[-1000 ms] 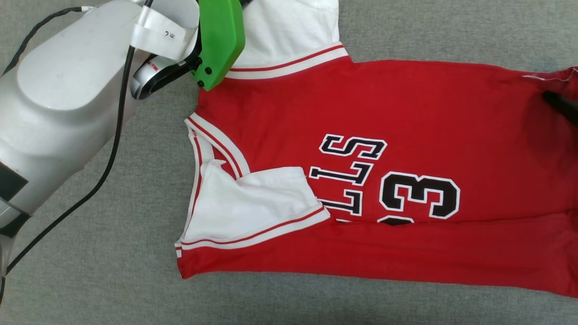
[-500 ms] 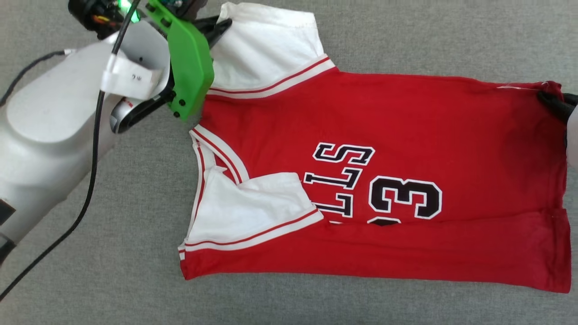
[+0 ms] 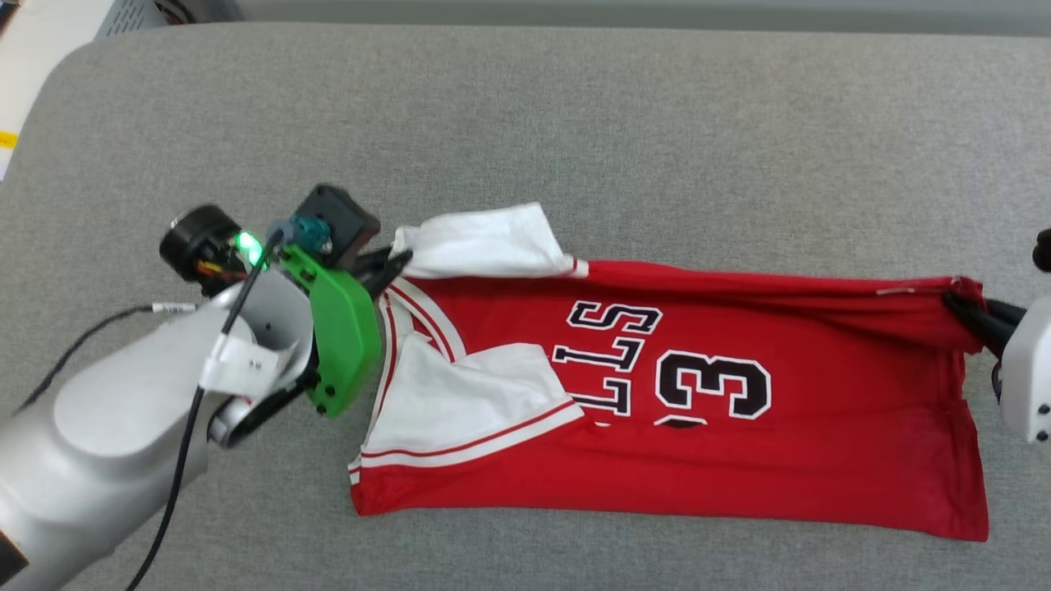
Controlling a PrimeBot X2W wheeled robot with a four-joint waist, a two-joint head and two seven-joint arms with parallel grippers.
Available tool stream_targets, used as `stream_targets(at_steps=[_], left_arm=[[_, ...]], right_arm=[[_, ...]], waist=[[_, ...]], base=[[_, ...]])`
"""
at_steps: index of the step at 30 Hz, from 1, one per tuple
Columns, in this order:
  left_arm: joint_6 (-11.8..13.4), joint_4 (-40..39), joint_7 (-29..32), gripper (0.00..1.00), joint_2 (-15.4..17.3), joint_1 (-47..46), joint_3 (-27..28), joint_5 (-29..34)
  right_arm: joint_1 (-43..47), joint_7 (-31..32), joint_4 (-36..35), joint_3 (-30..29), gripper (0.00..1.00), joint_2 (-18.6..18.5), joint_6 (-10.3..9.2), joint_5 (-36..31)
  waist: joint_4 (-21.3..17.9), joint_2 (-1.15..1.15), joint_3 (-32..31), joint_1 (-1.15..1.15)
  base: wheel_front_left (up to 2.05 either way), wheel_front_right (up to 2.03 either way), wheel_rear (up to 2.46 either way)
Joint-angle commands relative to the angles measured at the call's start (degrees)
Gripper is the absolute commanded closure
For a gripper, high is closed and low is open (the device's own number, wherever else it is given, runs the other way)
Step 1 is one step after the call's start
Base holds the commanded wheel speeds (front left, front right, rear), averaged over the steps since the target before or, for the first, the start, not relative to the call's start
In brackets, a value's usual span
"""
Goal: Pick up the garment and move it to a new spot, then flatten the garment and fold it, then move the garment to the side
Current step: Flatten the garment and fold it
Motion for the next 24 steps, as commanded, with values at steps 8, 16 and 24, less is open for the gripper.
stream_targets(at_steps=[8,16,24], left_arm=[[3.4,-5.9,1.3,1.00,1.7,13.5,0.1,0.4],[5.7,-6.6,0.6,1.00,2.0,21.7,0.1,-0.2],[7.6,-2.8,-3.3,0.00,-0.1,24.2,0.6,-0.1]], right_arm=[[10.5,-2.6,-0.6,-1.5,1.00,0.3,-0.03,1.7],[17.3,-4.0,0.0,-2.6,1.00,2.3,-0.03,1.7],[18.8,-5.9,2.1,-2.6,0.00,5.9,-0.03,-0.1]], waist=[[0.3,0.00,-4.8,0.00],[-0.1,0.00,-4.6,0.00],[-0.9,0.00,-4.7,0.00]], base=[[0.00,0.00,0.00],[0.00,0.00,0.00],[0.00,0.00,0.00]])
